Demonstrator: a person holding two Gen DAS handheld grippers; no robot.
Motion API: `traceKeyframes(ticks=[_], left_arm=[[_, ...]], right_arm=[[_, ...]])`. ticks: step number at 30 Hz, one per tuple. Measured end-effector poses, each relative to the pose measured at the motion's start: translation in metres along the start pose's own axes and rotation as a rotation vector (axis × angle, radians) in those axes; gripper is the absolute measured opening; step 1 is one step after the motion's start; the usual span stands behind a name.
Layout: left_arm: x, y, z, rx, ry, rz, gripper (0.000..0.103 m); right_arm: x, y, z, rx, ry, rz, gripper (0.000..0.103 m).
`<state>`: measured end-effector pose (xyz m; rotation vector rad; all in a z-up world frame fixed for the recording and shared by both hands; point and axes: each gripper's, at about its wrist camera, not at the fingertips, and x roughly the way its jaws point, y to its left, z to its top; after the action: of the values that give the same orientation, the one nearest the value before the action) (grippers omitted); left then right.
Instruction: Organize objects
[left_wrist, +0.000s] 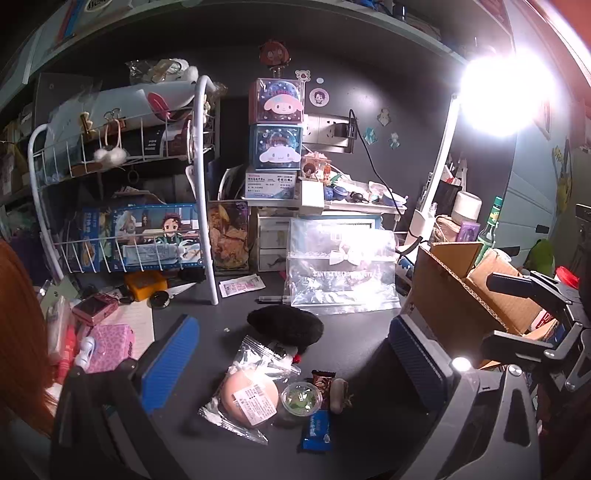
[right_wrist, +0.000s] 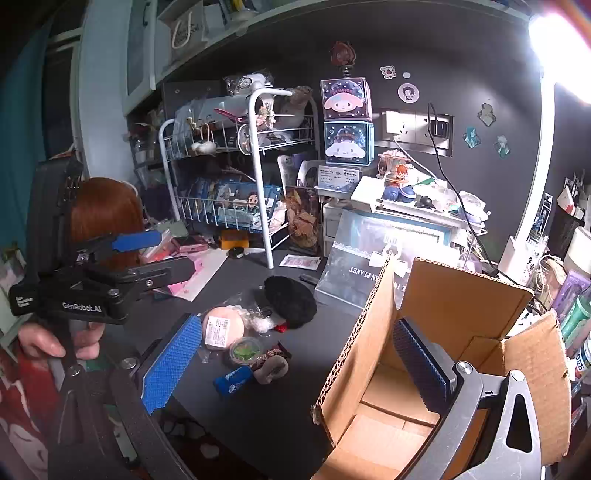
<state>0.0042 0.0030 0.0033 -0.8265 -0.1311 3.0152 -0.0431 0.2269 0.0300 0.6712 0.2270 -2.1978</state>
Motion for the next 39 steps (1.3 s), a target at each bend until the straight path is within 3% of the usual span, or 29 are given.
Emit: traceKeyframes(ticks=[39], left_arm=[[-0.0006, 0.0036, -0.0023, 0.006, -0.006, 0.043, 0.102]], right_arm=[[-0.0061, -0.0036, -0.0012, 0.003, -0.020, -0.002, 0.103]])
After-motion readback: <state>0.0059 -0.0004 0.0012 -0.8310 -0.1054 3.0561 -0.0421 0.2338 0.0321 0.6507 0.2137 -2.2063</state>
